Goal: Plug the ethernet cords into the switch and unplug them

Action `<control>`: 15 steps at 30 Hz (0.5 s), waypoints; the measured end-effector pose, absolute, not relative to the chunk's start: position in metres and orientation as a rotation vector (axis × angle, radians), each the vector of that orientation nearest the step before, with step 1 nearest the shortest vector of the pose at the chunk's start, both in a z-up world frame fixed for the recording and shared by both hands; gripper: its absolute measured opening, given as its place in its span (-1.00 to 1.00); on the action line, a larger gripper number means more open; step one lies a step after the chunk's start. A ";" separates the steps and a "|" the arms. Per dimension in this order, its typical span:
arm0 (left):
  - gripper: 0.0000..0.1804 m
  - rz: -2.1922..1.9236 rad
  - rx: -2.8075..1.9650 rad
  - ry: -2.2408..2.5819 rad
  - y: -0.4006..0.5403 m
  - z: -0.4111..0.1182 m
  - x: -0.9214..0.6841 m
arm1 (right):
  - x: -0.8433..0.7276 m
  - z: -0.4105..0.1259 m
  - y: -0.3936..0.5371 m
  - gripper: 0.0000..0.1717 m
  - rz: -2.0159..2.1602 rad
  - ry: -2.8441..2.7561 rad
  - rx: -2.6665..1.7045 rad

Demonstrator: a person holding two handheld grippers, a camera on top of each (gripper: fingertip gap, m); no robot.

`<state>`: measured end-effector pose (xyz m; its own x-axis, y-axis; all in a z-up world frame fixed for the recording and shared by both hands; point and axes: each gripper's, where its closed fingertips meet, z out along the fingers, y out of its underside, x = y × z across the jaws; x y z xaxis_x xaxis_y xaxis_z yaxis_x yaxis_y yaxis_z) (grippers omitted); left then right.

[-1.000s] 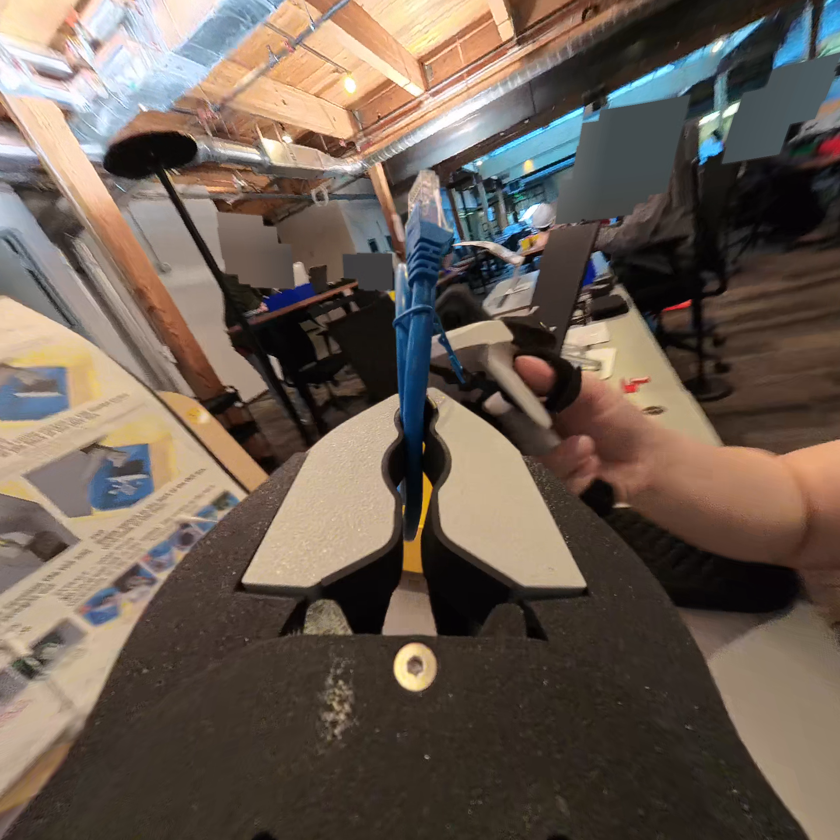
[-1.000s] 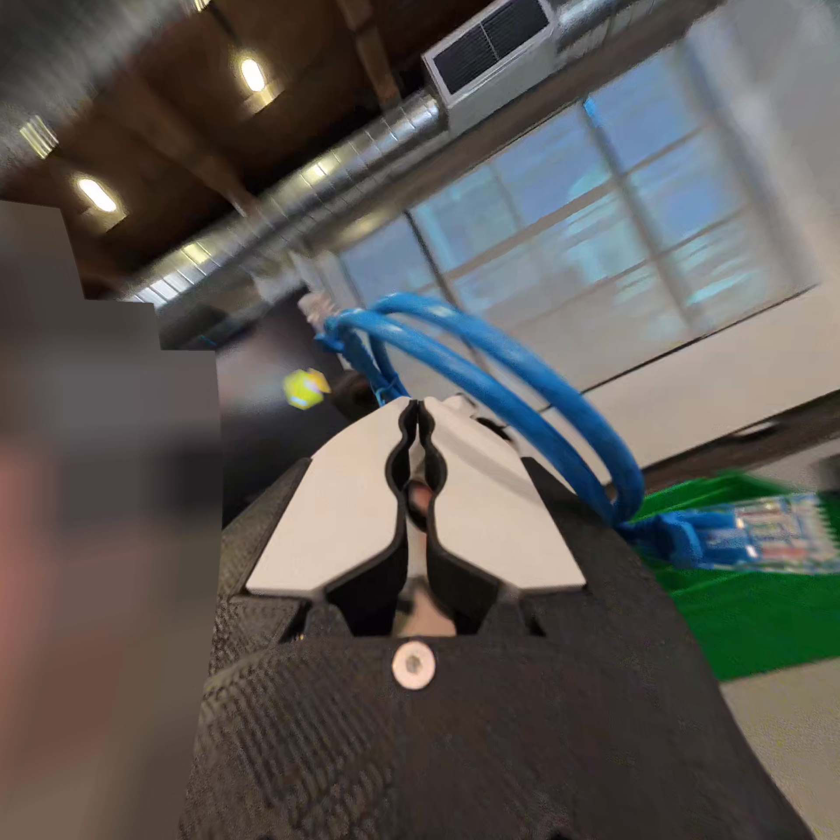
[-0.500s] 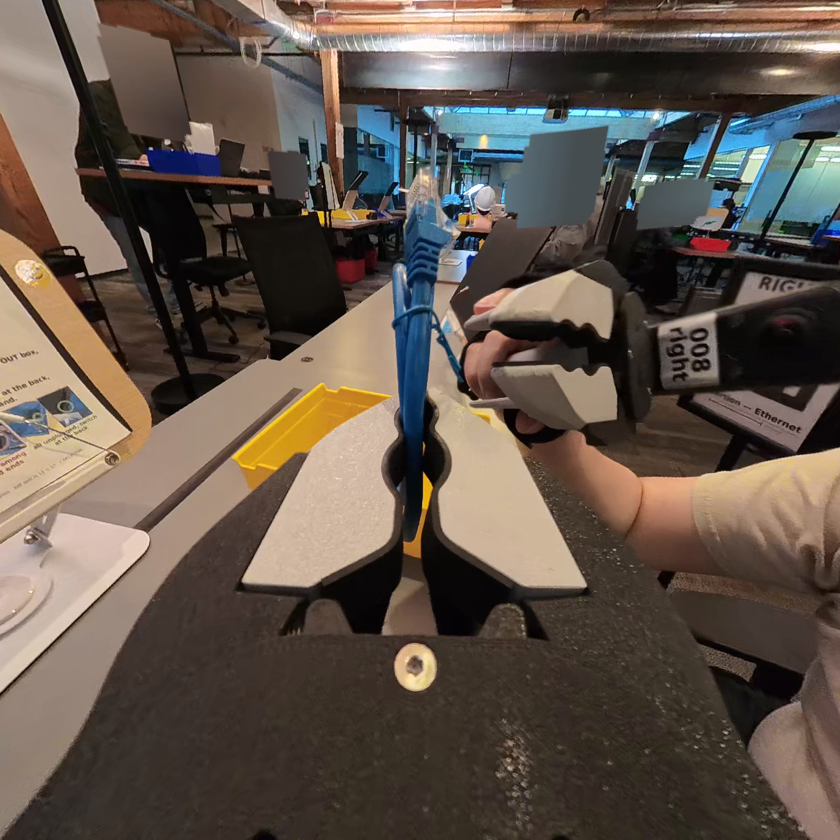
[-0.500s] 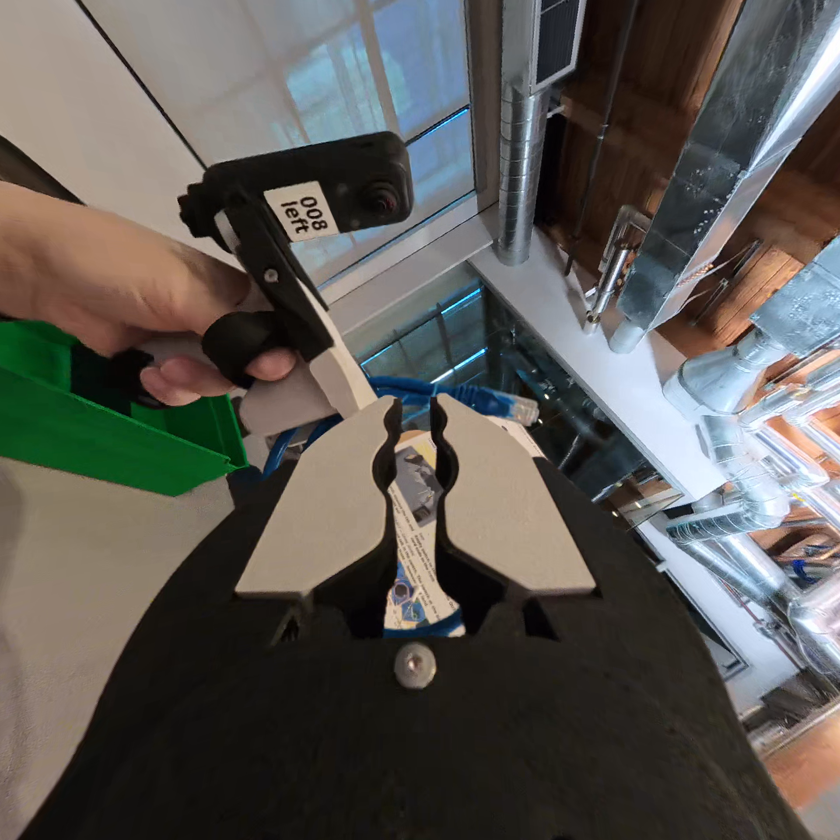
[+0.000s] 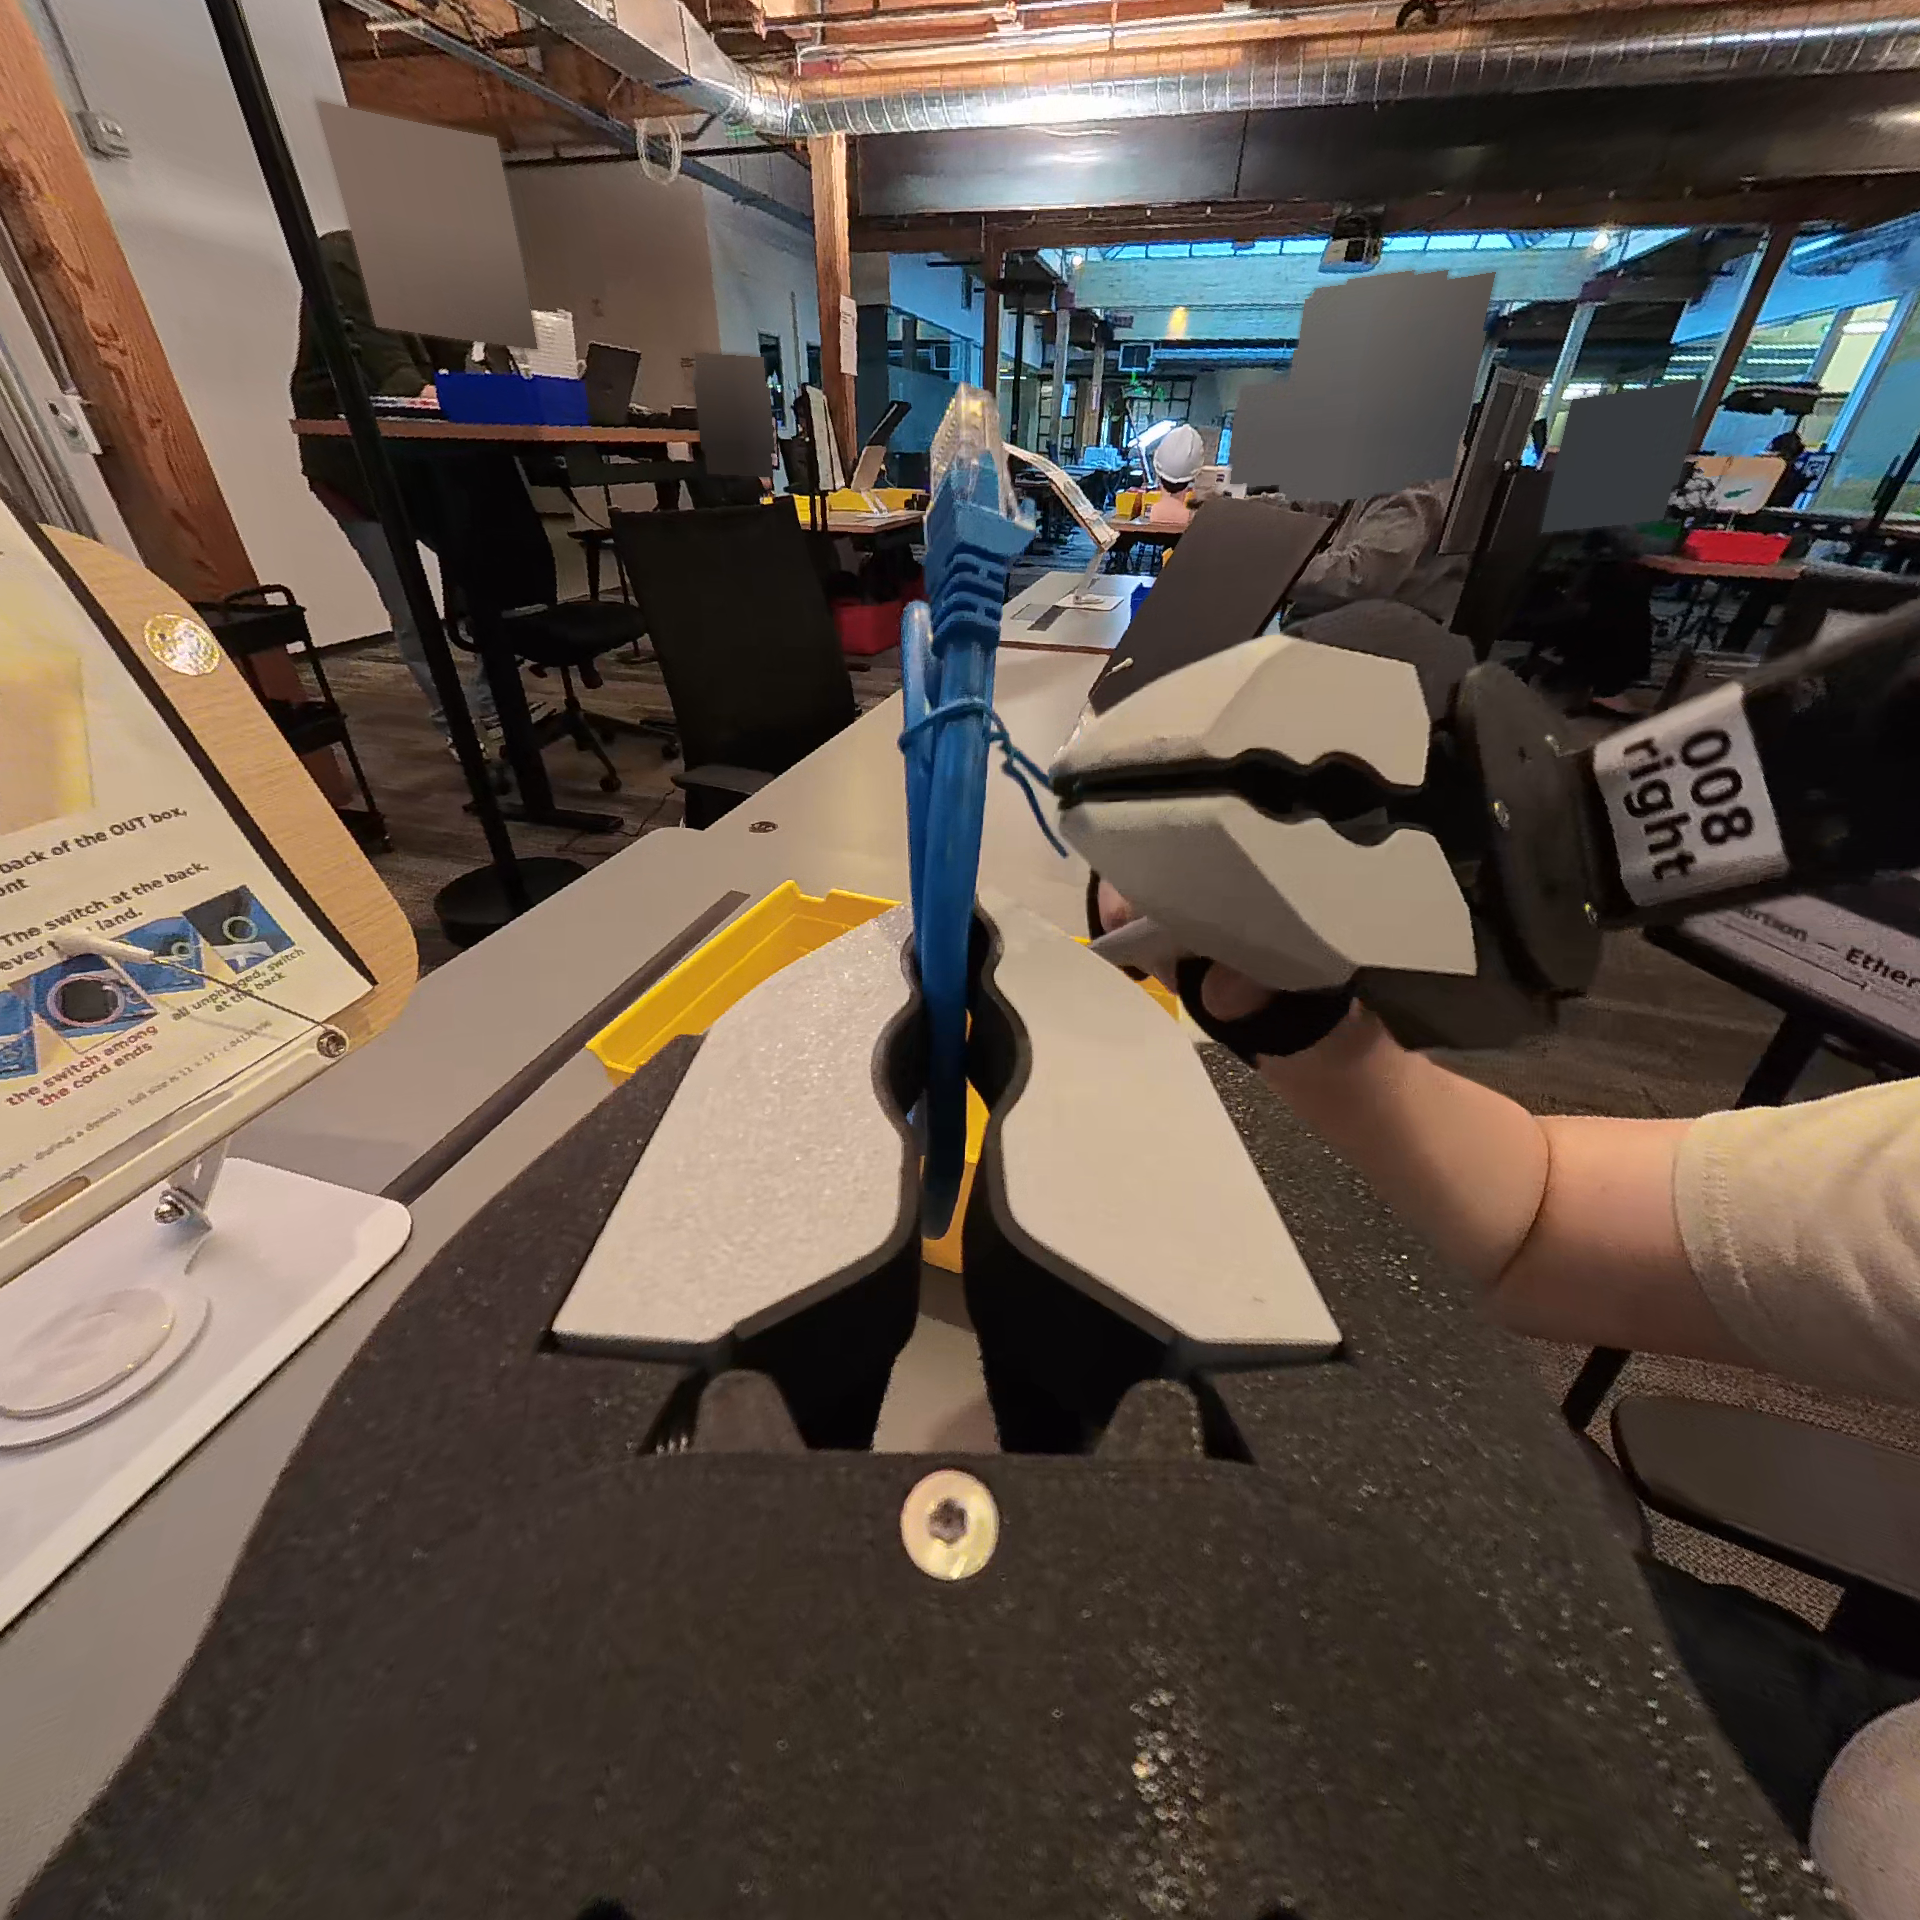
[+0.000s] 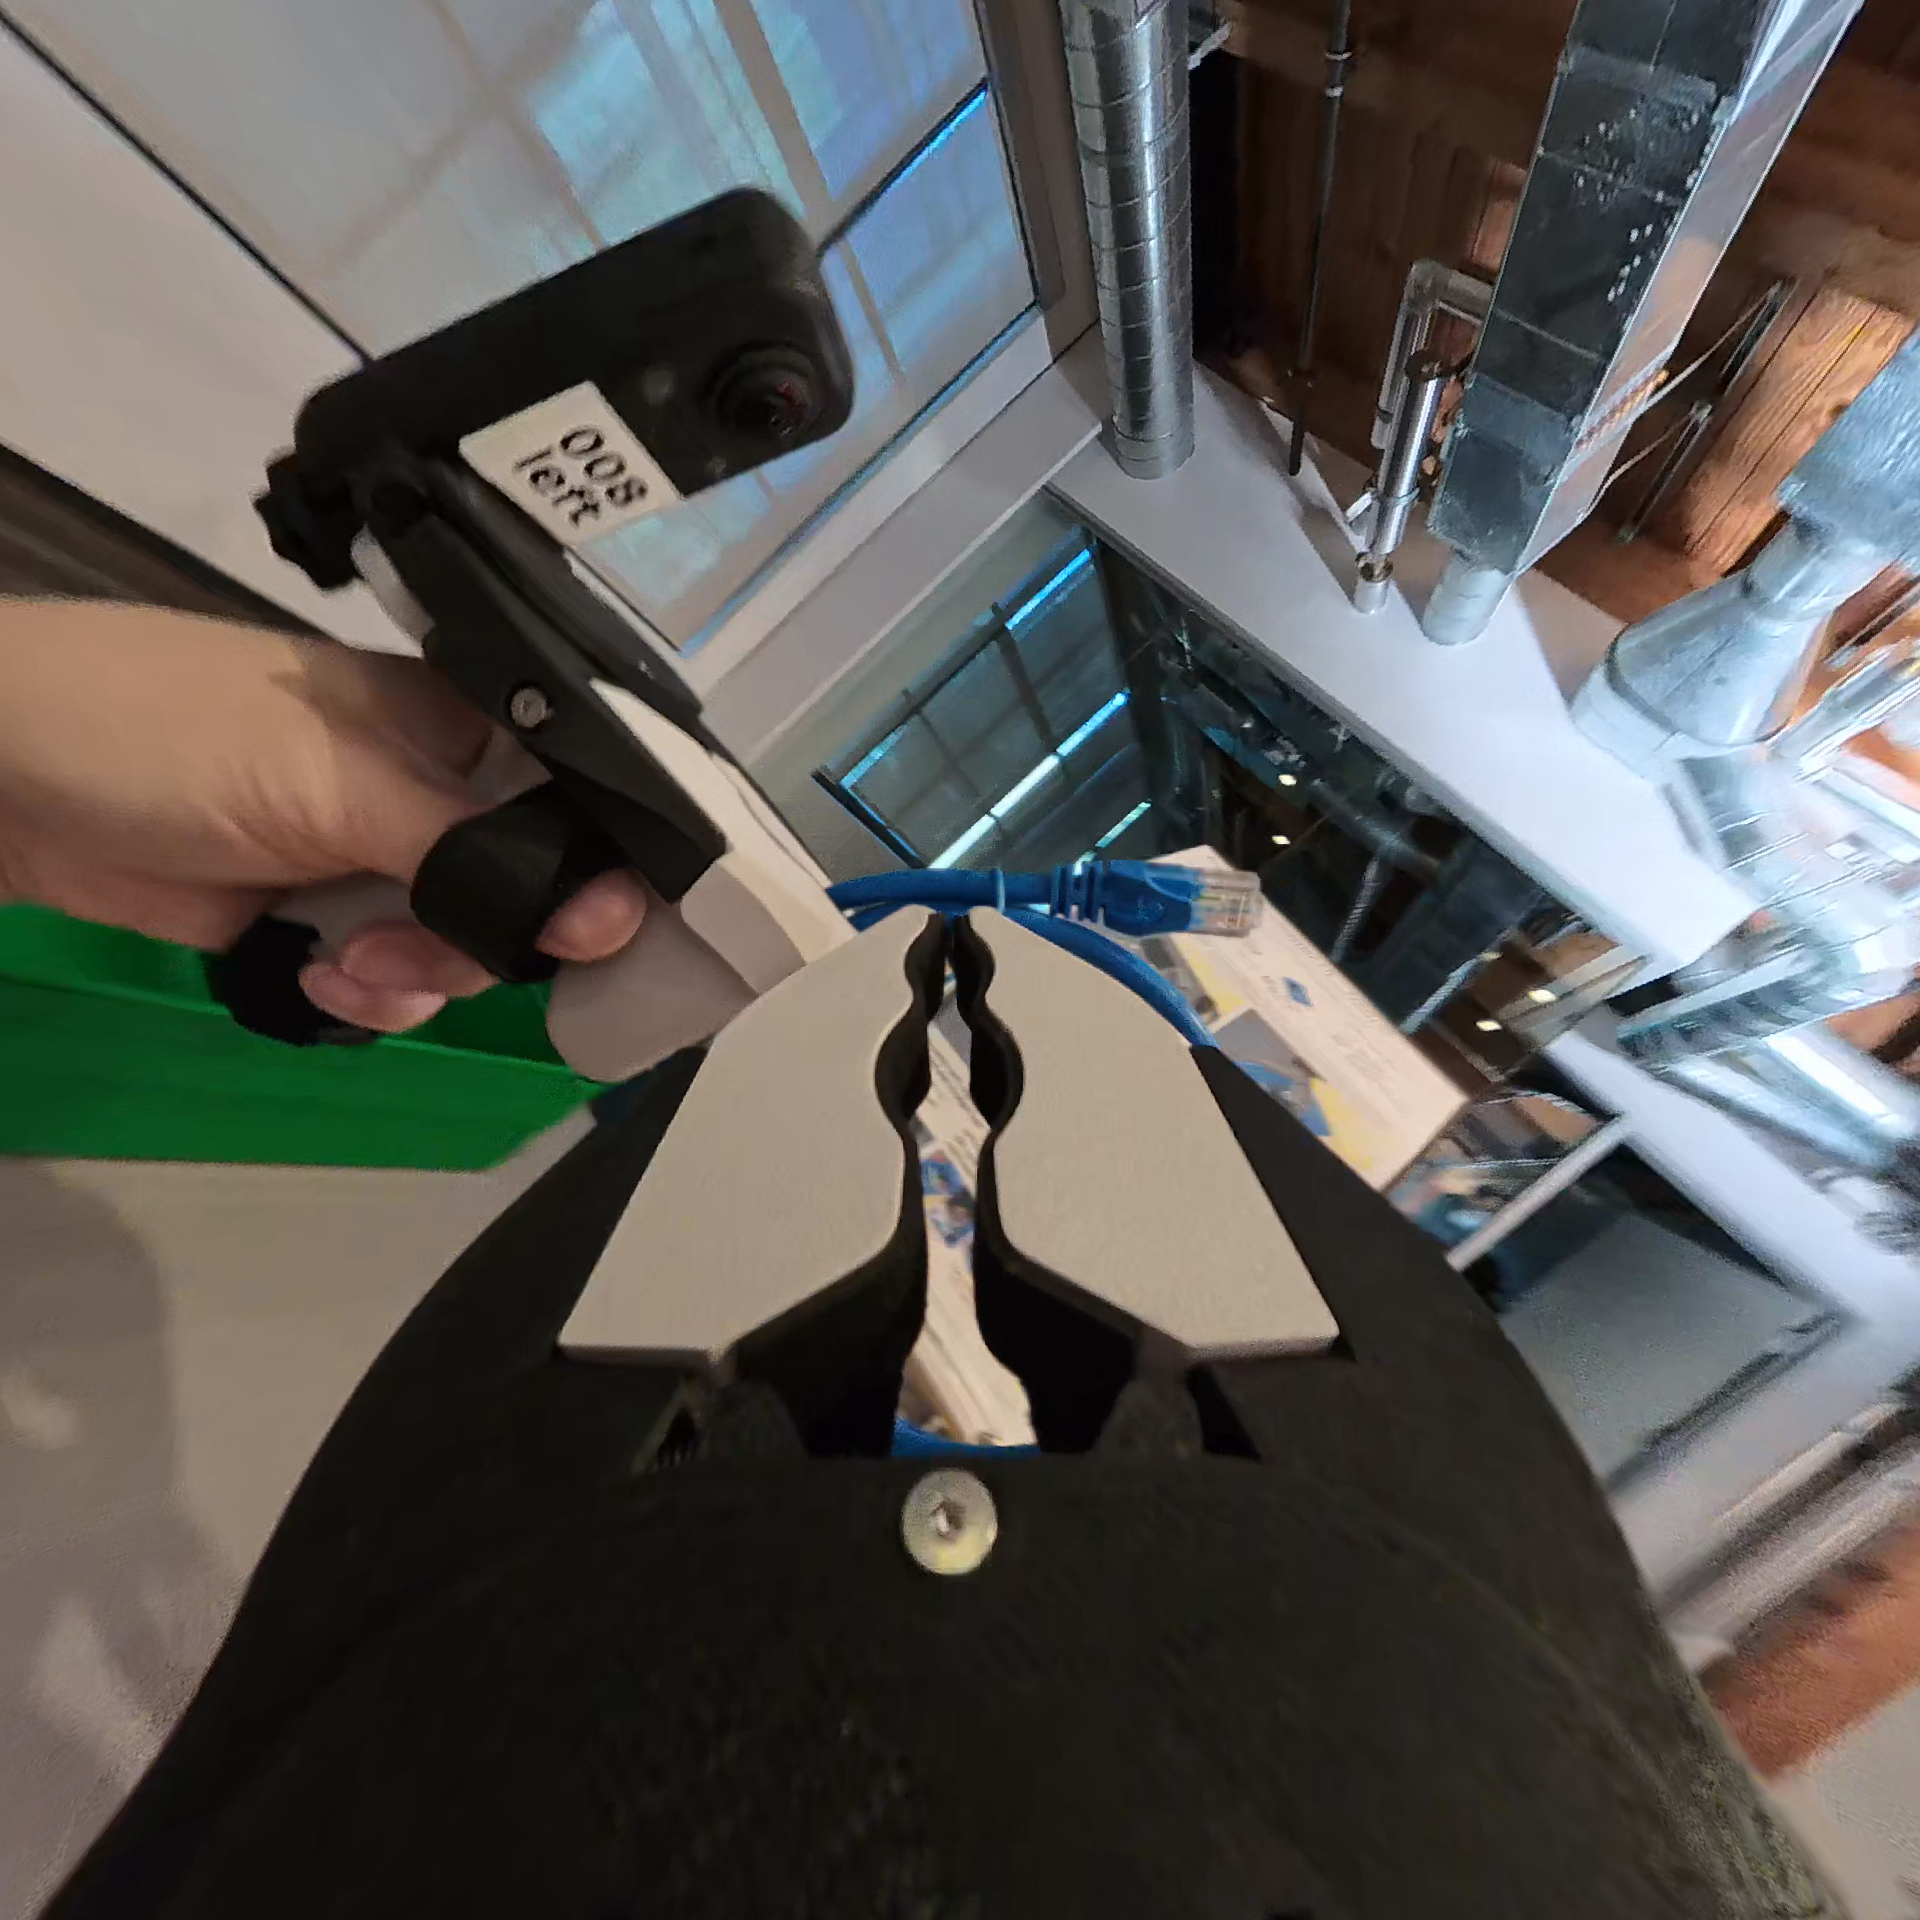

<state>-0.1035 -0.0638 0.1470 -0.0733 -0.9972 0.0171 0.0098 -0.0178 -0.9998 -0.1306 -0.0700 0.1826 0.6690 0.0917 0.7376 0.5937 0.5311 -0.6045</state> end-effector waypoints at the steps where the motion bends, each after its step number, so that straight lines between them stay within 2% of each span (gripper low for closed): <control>1: -0.98 -1.277 -1.171 1.247 -0.064 0.148 -0.104 | -0.130 0.185 -0.072 -0.98 -0.266 -0.785 -0.995; 9: -0.97 -1.310 -1.047 1.278 -0.081 0.158 -0.107 | -0.110 0.205 -0.081 -0.98 0.469 -0.585 -1.028; 15: -0.98 -1.482 -1.062 1.251 -0.086 0.162 -0.107 | -0.113 0.192 -0.069 -0.98 0.392 -0.635 -1.099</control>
